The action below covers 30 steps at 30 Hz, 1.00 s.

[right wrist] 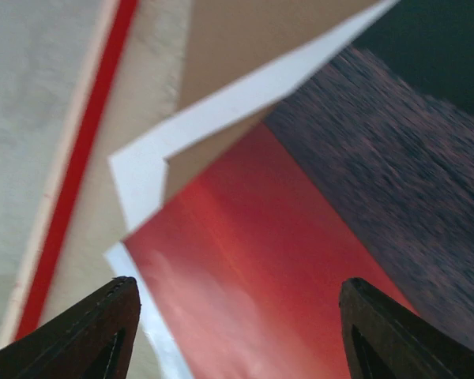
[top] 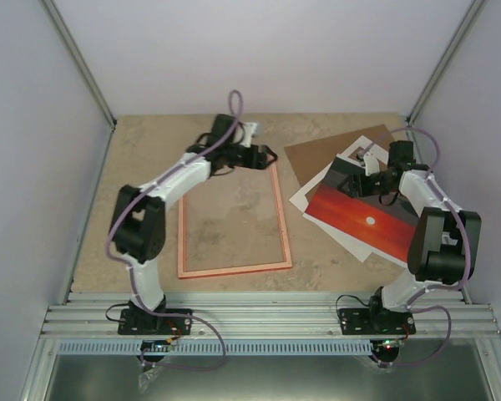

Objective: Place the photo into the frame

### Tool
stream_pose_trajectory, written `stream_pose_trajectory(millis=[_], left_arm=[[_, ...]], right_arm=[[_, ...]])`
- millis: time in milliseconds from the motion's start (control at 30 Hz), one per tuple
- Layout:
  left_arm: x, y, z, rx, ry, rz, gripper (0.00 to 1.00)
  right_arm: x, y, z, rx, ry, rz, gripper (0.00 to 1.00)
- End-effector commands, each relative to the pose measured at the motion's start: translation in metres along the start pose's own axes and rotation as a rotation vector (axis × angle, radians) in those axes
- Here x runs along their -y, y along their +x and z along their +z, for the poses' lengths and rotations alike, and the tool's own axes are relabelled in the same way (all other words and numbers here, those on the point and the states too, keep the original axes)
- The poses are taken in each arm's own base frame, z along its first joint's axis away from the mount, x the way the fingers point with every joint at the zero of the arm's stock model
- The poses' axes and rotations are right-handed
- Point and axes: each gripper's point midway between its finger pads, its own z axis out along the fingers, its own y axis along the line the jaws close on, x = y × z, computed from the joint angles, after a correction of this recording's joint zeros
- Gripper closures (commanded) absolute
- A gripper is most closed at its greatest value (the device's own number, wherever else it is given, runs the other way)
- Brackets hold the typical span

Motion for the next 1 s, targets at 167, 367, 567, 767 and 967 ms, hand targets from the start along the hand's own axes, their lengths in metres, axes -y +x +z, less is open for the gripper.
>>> stream_pose_trajectory(millis=[167, 367, 567, 767, 967], left_arm=[[0.049, 0.054, 0.110, -0.256, 0.219, -0.103, 0.25], [0.034, 0.077, 0.146, -0.357, 0.238, -0.094, 0.29], [0.016, 0.103, 0.162, -0.427, 0.200, -0.102, 0.31], [0.014, 0.146, 0.151, -0.578, 0.198, -0.120, 0.37], [0.022, 0.168, 0.142, -0.669, 0.229, -0.117, 0.43]], right_arm=[[0.058, 0.052, 0.012, -0.197, 0.181, -0.041, 0.38], [0.077, 0.074, 0.021, -0.271, 0.242, -0.039, 0.49], [0.089, 0.104, 0.034, -0.345, 0.273, -0.014, 0.54], [0.091, 0.114, 0.039, -0.367, 0.274, 0.000, 0.56], [0.094, 0.120, 0.042, -0.386, 0.276, 0.008, 0.58]])
